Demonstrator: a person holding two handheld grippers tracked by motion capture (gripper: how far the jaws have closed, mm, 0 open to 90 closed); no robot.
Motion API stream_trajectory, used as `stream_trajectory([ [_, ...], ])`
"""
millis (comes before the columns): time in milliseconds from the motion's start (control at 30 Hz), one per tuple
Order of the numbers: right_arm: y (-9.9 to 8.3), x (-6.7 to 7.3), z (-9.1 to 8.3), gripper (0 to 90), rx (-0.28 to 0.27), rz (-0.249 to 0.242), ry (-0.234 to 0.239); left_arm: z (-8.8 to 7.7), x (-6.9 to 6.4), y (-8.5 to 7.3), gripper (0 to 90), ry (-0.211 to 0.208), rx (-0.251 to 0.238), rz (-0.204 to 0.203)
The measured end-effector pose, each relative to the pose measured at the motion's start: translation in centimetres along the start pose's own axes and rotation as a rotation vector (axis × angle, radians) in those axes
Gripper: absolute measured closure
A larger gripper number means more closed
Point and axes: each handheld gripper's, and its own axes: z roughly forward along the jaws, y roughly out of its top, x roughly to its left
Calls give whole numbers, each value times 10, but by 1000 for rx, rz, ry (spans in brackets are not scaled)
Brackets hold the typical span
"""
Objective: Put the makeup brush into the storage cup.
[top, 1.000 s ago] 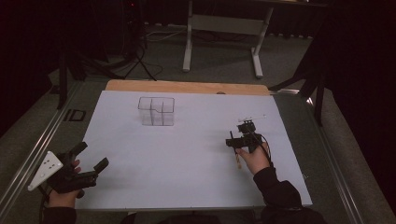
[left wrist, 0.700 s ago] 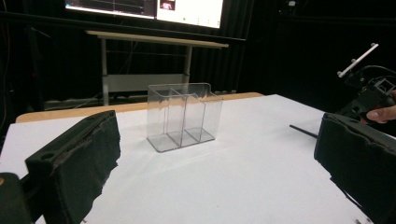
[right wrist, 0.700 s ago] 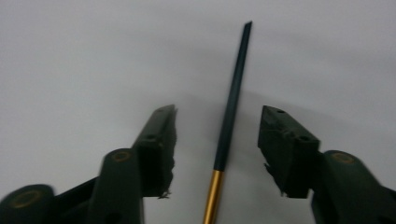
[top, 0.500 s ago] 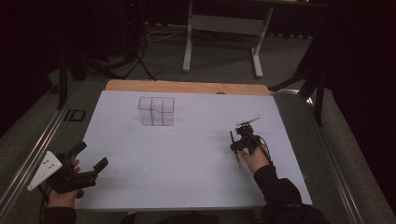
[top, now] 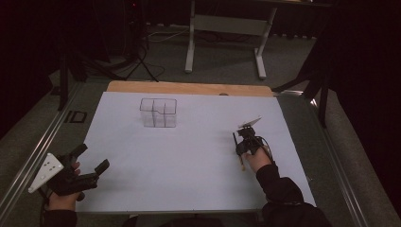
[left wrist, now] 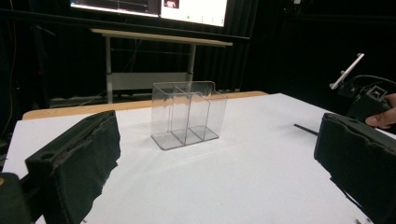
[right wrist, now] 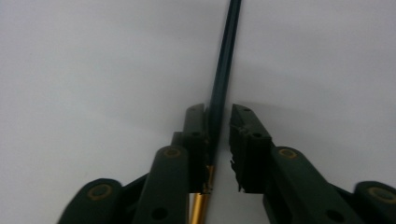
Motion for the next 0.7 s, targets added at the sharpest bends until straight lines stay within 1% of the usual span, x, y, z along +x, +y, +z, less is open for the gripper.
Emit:
stream_trajectory([
  [67, 0, 1, 0, 822, 2, -9, -14, 0, 0, 0, 8, 2, -1, 0],
  [233, 1, 3, 1, 830, 9, -31, -29, 0, 0, 0, 8, 0, 2, 2],
  [300, 3, 0, -1, 832, 15, -36, 0, 0, -1, 0, 8, 0, -1, 3],
  [333, 3, 0, -1, 832, 15, -36, 0, 0, -1, 0, 8, 0, 0, 3],
  [367, 3, 0, -2, 832, 12, -43, 10, 0, 0, 0, 8, 0, 2, 3],
  [400, 5, -1, -4, 833, 20, -83, 33, 0, 0, 0, 7, 0, 3, 2],
  [433, 5, -1, -4, 833, 20, -83, 33, 0, 0, 0, 8, 0, 3, 2],
  [467, 6, -1, -7, 833, 28, -123, 44, 0, -1, 0, 8, 0, 2, 2],
  [500, 6, -1, -7, 833, 28, -123, 44, 0, -1, 0, 8, -1, 3, 3],
  [567, 6, -3, -9, 833, 35, -145, 63, 1, -1, 0, 8, -3, 3, 3],
  [667, 6, -5, -13, 833, 34, -183, 79, 1, -2, 0, 7, -6, 4, 6],
  [700, 6, -6, -15, 833, 31, -198, 97, 1, -2, 0, 8, -5, 6, 9],
])
